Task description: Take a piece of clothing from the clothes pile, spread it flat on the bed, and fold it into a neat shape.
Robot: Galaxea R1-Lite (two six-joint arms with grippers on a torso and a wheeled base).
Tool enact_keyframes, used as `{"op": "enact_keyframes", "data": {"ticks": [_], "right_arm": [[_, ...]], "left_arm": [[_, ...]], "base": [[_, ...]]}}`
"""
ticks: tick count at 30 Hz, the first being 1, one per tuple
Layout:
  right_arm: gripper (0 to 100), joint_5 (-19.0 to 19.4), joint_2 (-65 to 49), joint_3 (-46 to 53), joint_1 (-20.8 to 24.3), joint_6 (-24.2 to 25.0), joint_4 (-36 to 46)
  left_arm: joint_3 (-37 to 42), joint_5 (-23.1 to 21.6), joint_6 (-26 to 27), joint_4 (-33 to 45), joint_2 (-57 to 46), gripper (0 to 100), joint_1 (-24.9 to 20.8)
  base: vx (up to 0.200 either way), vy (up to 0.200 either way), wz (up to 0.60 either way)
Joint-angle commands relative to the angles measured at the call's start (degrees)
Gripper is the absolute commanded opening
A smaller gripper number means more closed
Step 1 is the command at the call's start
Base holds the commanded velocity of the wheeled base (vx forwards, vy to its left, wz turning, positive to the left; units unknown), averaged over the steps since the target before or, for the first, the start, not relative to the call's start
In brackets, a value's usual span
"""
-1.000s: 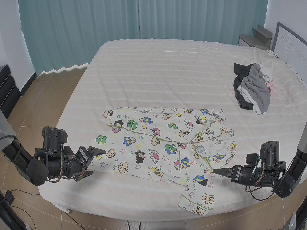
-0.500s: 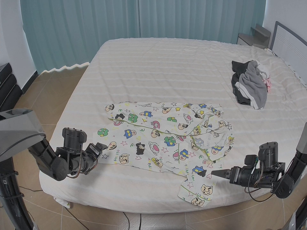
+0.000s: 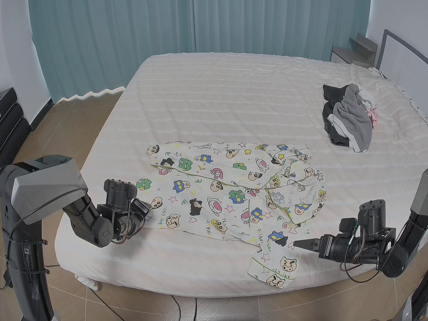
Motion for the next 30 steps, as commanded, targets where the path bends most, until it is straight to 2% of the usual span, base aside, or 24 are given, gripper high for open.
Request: {"op": "enact_keyframes", "data": {"ticks": [1, 5, 15, 19, 22, 30], "right_arm": [[100, 0.0, 1.6, 0.1, -0.1, -0.1, 0.0], [100, 0.0, 2.8, -0.1, -0.4, -1.1, 0.0], [100, 0.2, 9.1, -1.9, -0.7, -1.2, -1.5], [100, -2.9, 16.7, -4.3, 0.5, -2.3, -5.0], [100, -2.8, 17.4, -4.4, 0.5, -2.1, -8.5], [100, -2.4, 18.0, -6.7, 4.4, -1.9, -8.7]], "left_arm": [[-2.2, 1.1, 0.1, 0.7, 2.7, 0, 0.3], [-2.1, 2.6, 0.1, 0.9, 2.6, 0, 0.4], [1.4, 2.8, 0.6, 0.8, -2.0, 0, 2.6], [5.0, 2.7, 1.1, 0.7, -3.8, 0, 3.2], [7.9, 2.6, 2.1, 0.4, -4.6, 0, 3.2], [10.3, 2.4, 2.0, 0.4, -5.2, 0, 3.4]], "base": [[0.0, 0.0, 0.0], [0.0, 0.0, 0.0], [0.0, 0.0, 0.0], [0.0, 0.0, 0.0], [0.0, 0.0, 0.0], [0.0, 0.0, 0.0]]}}
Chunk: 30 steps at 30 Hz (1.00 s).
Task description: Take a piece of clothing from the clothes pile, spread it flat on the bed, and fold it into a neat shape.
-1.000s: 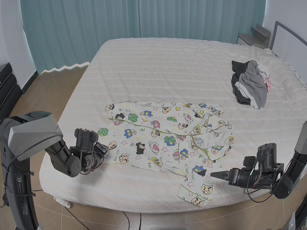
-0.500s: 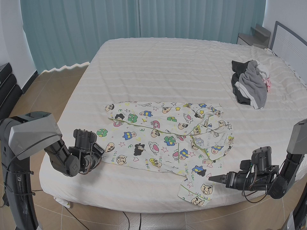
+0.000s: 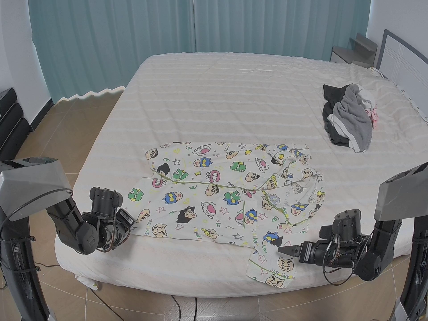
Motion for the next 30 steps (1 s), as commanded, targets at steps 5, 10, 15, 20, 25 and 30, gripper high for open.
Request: {"op": "enact_keyframes", "data": {"ticks": [5, 10, 15, 20, 25, 30], "right_arm": [[100, -0.2, 2.9, -3.8, 4.7, 0.1, 1.1], [0, -0.6, 2.9, -6.3, 5.0, 0.1, 6.7], [0, -2.1, 1.4, -6.4, 4.8, 0.0, 10.0], [0, -3.6, 1.1, -6.1, 4.8, -0.3, 11.1], [0, -4.2, -1.1, -5.0, 2.5, -2.6, 14.4], [0, -3.3, -3.3, -2.1, 0.6, -5.6, 15.4]], "left_arm": [[1.2, -0.1, -0.2, -0.1, -0.5, 0, 0.1], [1.2, -0.2, -0.2, 0.0, -0.5, 0, -0.1], [1.3, -0.2, -0.2, 0.0, -0.7, 0, -0.1], [1.9, -0.2, -0.1, 0.0, -1.0, 0, -0.4], [4.2, -0.3, 2.4, 0.1, -1.8, 0, -0.6], [7.2, -1.9, 4.6, 0.4, -4.6, 0, -0.7]], "base": [[0.0, 0.0, 0.0], [0.0, 0.0, 0.0], [0.0, 0.0, 0.0], [0.0, 0.0, 0.0], [0.0, 0.0, 0.0], [0.0, 0.0, 0.0]]}}
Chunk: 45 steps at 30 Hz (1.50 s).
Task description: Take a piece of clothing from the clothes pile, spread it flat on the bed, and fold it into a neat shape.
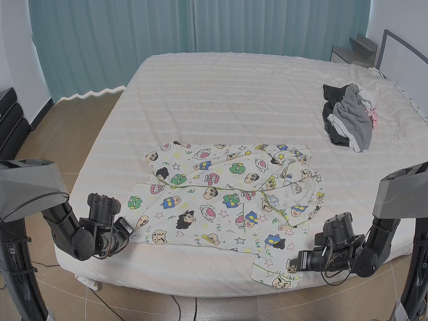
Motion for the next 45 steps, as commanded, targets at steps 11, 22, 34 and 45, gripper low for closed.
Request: {"op": "enact_keyframes", "data": {"ticks": [11, 22, 34, 45], "right_arm": [[0, 1.2, -4.5, 5.4, -4.5, -3.3, 0.3], [0, 1.2, -5.7, 8.0, -5.7, -4.6, 0.3], [0, 1.2, -5.3, 9.3, -8.6, -7.5, 0.4], [100, 1.2, -5.6, 9.8, -8.6, -7.4, -0.1]], "left_arm": [[9.1, -2.6, 3.1, 0.3, -4.8, 0, -3.1], [13.4, -2.6, 2.8, 0.4, -5.1, 0, -8.3], [16.4, -2.7, 2.3, 0.0, -5.2, 0, -9.9], [16.1, -2.5, 2.3, -0.3, -6.0, 100, -9.6]], "base": [[0.0, 0.0, 0.0], [0.0, 0.0, 0.0], [0.0, 0.0, 0.0], [0.0, 0.0, 0.0]]}}
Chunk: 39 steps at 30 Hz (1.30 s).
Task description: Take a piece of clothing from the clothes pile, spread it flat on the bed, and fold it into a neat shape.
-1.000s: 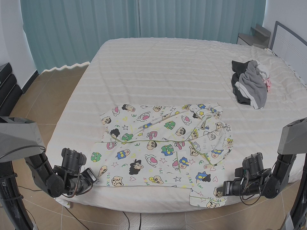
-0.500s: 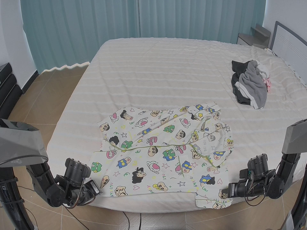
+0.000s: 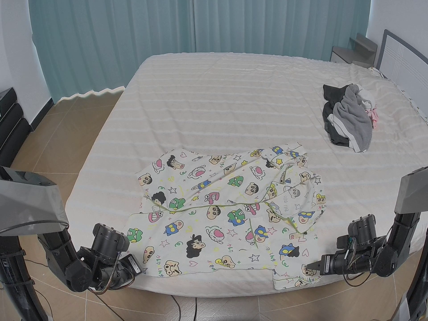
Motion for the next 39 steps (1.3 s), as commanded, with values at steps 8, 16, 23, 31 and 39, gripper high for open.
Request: {"op": "enact_keyframes", "data": {"ticks": [8, 16, 23, 31, 39], "right_arm": [[100, 0.2, -7.3, 3.1, -0.9, 2.8, -3.6], [100, -0.1, -21.2, -2.3, -1.0, 13.7, -2.5], [100, -1.0, -22.8, -16.7, -3.7, 18.3, 8.5], [100, -3.3, -14.9, -33.5, -3.1, 26.1, 19.4], [100, -9.8, -2.3, -48.4, 3.3, 34.9, 26.6]], "left_arm": [[-1.7, -1.1, -1.7, -0.6, -13.6, 100, 3.2], [-3.6, -3.4, -5.5, -1.7, -20.0, 100, 3.4], [-1.9, -4.2, -5.6, -2.2, -22.2, 100, 3.6], [-1.0, -5.7, -10.2, -2.3, -21.8, 100, 4.5], [-0.9, -6.5, -14.4, -3.1, -22.4, 100, 4.7]], "base": [[0.0, 0.0, 0.0], [0.075, 0.0, 0.0], [0.2, 0.0, 0.0], [0.125, 0.0, 0.0], [0.0, 0.0, 0.0]]}}
